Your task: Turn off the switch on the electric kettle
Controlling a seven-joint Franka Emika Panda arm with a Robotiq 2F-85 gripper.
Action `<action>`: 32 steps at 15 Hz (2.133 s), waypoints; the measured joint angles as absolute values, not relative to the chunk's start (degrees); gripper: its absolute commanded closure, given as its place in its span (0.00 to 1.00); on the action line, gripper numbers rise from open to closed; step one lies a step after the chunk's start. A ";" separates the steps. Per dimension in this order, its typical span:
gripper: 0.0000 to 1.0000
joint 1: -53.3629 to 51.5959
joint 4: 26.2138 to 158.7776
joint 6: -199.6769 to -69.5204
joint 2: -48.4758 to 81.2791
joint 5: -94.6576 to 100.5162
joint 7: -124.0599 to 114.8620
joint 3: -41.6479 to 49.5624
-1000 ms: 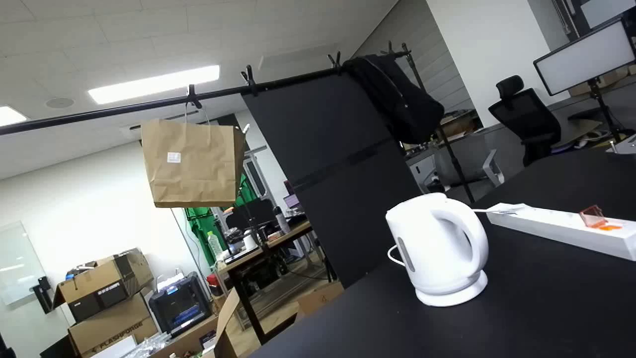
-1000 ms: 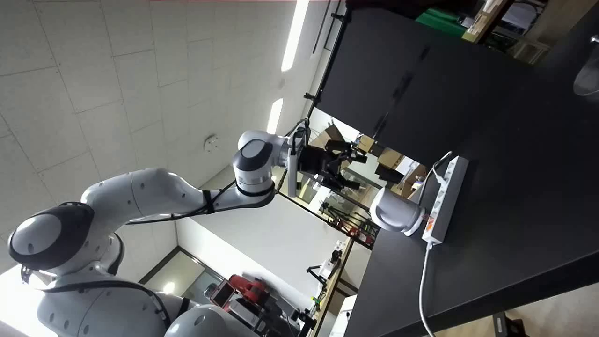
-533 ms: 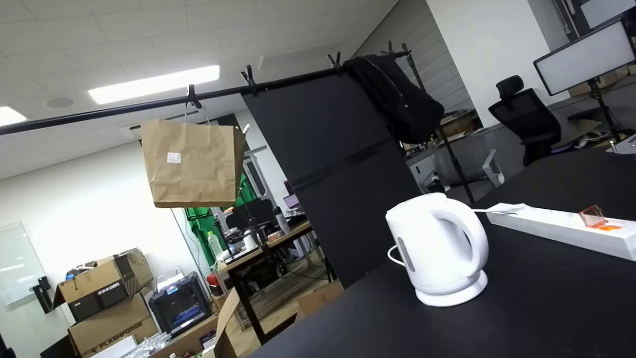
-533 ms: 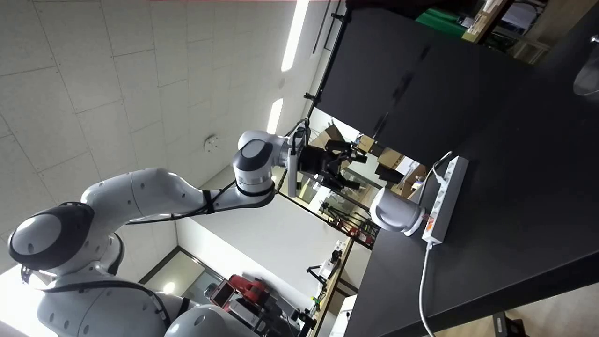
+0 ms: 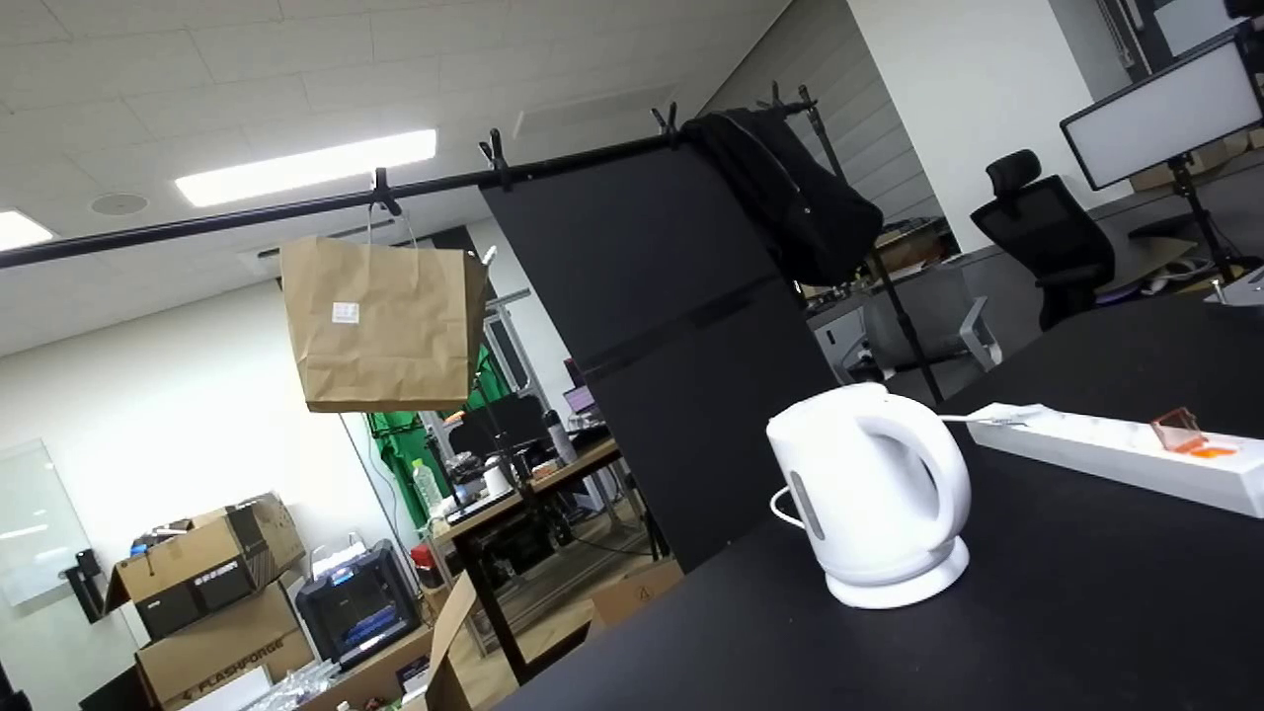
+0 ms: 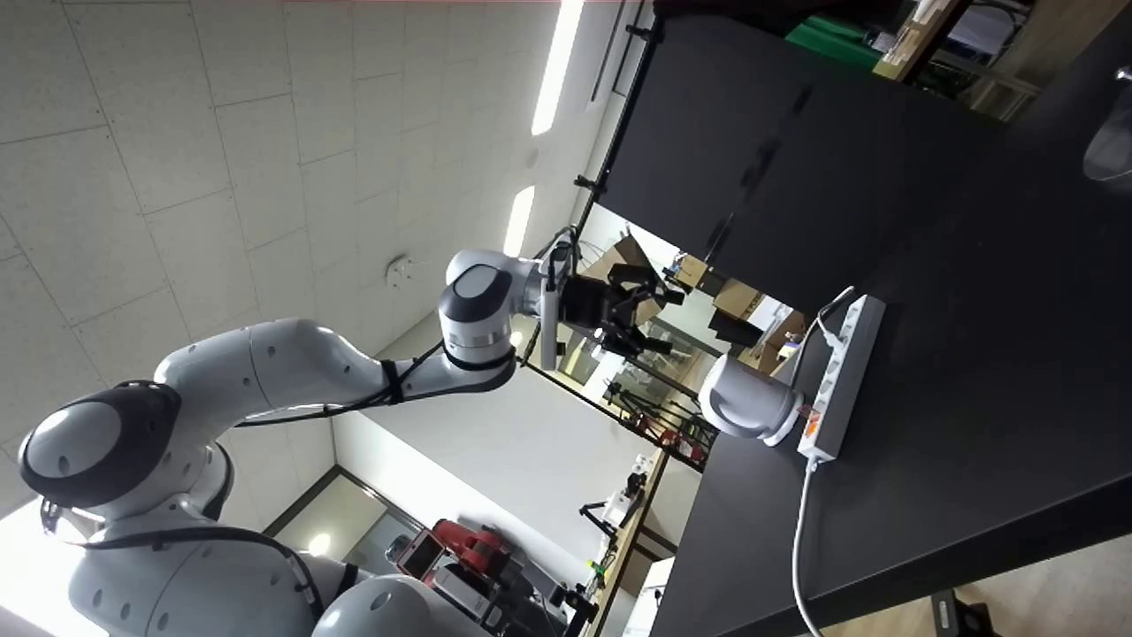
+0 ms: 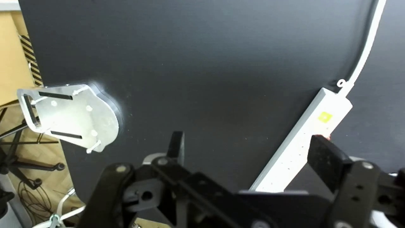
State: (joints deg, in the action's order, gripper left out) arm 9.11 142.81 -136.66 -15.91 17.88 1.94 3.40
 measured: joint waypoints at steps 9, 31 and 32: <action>0.81 -0.65 135.42 -143.49 -13.57 11.07 1.18 -3.88; 1.00 -6.84 126.63 -150.37 0.43 3.61 3.66 -7.15; 1.00 -6.84 126.65 -150.37 0.73 3.62 3.66 -7.16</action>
State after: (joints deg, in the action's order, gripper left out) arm -6.84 126.65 -150.37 0.73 3.62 3.66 -7.16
